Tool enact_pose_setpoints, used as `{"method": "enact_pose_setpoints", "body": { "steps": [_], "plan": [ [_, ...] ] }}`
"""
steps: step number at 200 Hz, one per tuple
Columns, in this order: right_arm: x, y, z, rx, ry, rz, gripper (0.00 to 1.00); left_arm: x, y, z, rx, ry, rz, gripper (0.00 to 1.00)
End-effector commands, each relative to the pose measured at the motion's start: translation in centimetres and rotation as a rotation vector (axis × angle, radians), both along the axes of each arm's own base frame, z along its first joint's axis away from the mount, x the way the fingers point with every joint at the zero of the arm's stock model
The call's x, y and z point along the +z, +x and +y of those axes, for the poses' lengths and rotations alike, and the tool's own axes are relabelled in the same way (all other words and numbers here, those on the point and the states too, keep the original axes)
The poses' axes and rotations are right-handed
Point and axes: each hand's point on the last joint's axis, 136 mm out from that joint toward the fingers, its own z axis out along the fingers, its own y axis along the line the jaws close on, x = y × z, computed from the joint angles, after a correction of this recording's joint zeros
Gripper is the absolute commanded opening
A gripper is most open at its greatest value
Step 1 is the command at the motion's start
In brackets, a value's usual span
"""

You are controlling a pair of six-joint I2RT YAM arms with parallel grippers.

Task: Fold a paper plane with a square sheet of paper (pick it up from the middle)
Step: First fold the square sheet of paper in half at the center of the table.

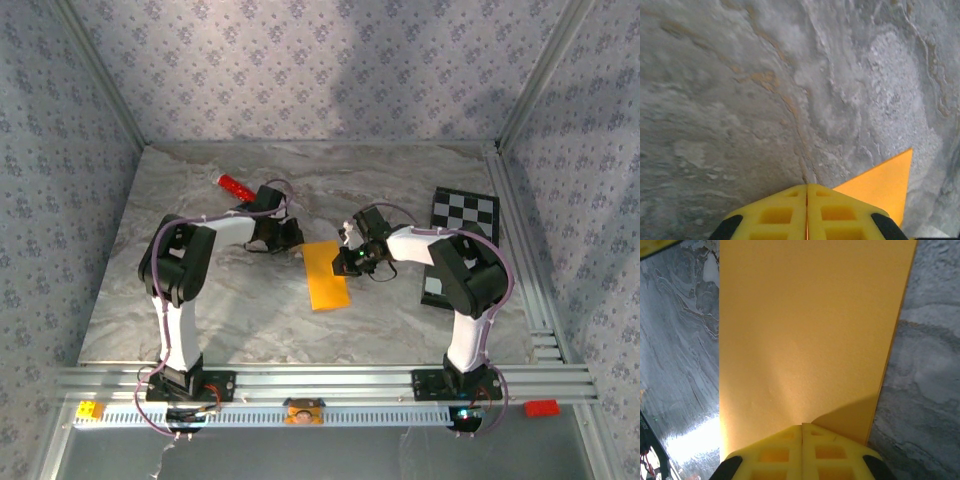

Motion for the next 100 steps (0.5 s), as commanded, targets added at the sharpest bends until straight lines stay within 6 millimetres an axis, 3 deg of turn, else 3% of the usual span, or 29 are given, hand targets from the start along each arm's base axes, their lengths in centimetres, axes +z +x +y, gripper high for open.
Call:
{"method": "enact_pose_setpoints", "body": {
  "steps": [1,29,68,100],
  "plan": [
    [-5.5,-4.0,-4.9,-0.025,-0.238,0.158,0.00,-1.5,1.4,2.8,0.088,0.112,0.011,0.08],
    [-5.5,-4.0,-5.0,-0.029,-0.238,0.157,0.00,0.3,1.4,1.5,0.049,0.120,-0.026,0.08],
    [-5.4,-3.9,-5.0,-0.040,-0.238,0.152,0.00,4.7,1.0,0.5,0.025,0.156,-0.124,0.11],
    [-5.4,-3.8,-5.1,-0.046,-0.239,0.147,0.00,6.3,-1.4,-1.7,-0.042,0.094,-0.161,0.12]
  ]
}}
